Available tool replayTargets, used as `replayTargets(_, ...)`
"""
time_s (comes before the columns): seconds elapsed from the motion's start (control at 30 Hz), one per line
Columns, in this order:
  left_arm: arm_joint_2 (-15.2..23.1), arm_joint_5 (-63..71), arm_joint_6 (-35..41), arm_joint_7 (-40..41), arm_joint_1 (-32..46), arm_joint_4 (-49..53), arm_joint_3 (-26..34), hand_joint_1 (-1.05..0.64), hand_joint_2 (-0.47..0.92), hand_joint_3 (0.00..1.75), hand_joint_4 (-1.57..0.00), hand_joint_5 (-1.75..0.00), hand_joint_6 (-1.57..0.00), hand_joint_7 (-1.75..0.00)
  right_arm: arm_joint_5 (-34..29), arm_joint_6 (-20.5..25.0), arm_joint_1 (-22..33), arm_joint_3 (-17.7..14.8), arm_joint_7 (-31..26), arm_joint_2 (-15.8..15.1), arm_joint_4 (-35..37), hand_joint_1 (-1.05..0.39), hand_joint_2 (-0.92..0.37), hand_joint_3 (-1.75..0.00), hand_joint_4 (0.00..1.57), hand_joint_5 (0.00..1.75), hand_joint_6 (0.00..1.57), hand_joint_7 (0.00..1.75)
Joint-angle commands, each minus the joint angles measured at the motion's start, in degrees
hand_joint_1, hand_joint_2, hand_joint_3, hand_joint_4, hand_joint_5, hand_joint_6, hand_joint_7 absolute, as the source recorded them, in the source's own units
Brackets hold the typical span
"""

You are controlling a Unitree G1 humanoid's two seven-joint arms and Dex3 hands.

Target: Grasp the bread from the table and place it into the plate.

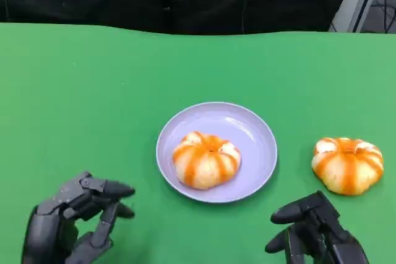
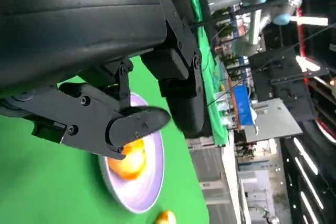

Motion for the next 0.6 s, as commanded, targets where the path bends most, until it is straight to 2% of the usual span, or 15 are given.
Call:
replayTargets(0.03,-0.82,0.07,-2.35,-1.32,-1.27,2.75,2.03,-0.05,0.60,1.06,-0.80,-1.63,-0.78,-1.42,0.56,-0.88,-0.43,-0.63,0.15,-0.49,0.61,-0.26,-0.92,-0.97,0.21,1.75,0.06,1.75)
replayTargets(0.23,-2.65,-1.23,-1.77,-3.55,-1.37,3.70,2.41,-0.06,0.59,1.03,-0.80,-1.69,-0.76,-1.48,0.98,-1.69,-0.47,-0.97,0.86,-0.93,1.30,-0.27,-0.92,-0.97,0.21,1.75,0.06,1.75)
replayTargets(0.6,-4.31,-1.14,-1.74,-5.55,-1.55,4.53,3.63,-0.09,0.57,1.02,-0.81,-1.65,-0.77,-1.46,1.69,-2.41,-0.59,-1.24,1.24,-0.83,2.32,-0.28,-0.92,-0.97,0.20,1.75,0.08,1.75)
